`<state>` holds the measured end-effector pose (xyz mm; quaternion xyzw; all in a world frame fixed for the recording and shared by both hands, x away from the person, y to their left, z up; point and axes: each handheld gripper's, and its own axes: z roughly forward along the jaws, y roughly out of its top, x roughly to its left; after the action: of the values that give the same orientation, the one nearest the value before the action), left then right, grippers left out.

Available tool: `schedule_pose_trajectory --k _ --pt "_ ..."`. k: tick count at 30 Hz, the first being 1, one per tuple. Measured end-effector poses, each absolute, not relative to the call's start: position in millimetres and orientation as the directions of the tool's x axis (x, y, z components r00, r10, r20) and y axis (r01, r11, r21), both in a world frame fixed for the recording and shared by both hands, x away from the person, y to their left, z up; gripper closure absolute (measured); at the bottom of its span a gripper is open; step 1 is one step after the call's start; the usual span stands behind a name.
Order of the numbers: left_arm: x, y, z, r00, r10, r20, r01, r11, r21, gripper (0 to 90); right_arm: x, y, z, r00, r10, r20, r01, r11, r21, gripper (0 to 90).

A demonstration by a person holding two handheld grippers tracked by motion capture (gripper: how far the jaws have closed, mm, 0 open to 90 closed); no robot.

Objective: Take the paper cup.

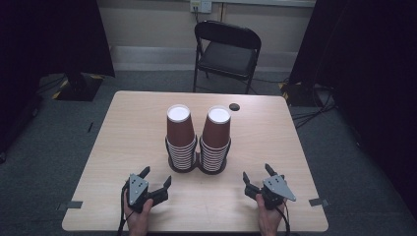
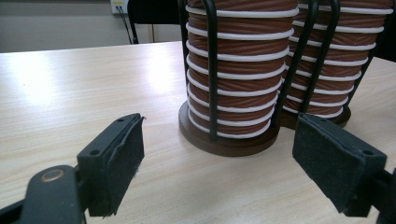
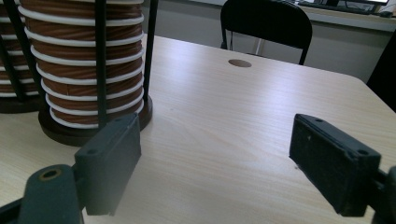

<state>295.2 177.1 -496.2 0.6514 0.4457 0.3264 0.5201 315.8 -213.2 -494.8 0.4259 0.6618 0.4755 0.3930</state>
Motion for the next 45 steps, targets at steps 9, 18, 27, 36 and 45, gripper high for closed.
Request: schedule_pose_trajectory --k 9,18,27,36,45 --pt "293.5 176.7 -496.3 0.371 0.928 -0.039 0.234 -0.053 0.971 17.2 317.5 -212.1 -493.9 -0.37 0.927 -0.063 0.246 0.163 0.956 16.7" --pt "294.4 176.7 -496.0 0.391 0.92 -0.033 0.241 -0.068 0.968 17.3 320.9 -202.5 -486.8 -0.411 0.912 -0.007 0.269 0.129 0.954 17.7" --pt "296.6 176.5 -495.7 0.401 0.915 -0.039 0.261 -0.073 0.963 17.8 325.8 -193.7 -469.2 -0.464 0.885 0.044 0.248 0.082 0.965 22.7" --pt "296.9 175.0 -495.7 0.398 0.917 -0.035 0.263 -0.077 0.962 16.0 334.1 -188.2 -449.0 -0.511 0.857 0.066 0.22 0.056 0.974 23.8" --pt "296.2 175.9 -495.7 0.398 0.917 -0.032 0.257 -0.078 0.963 16.0 347.1 -183.7 -422.9 -0.55 0.832 0.076 0.219 0.056 0.974 17.2"
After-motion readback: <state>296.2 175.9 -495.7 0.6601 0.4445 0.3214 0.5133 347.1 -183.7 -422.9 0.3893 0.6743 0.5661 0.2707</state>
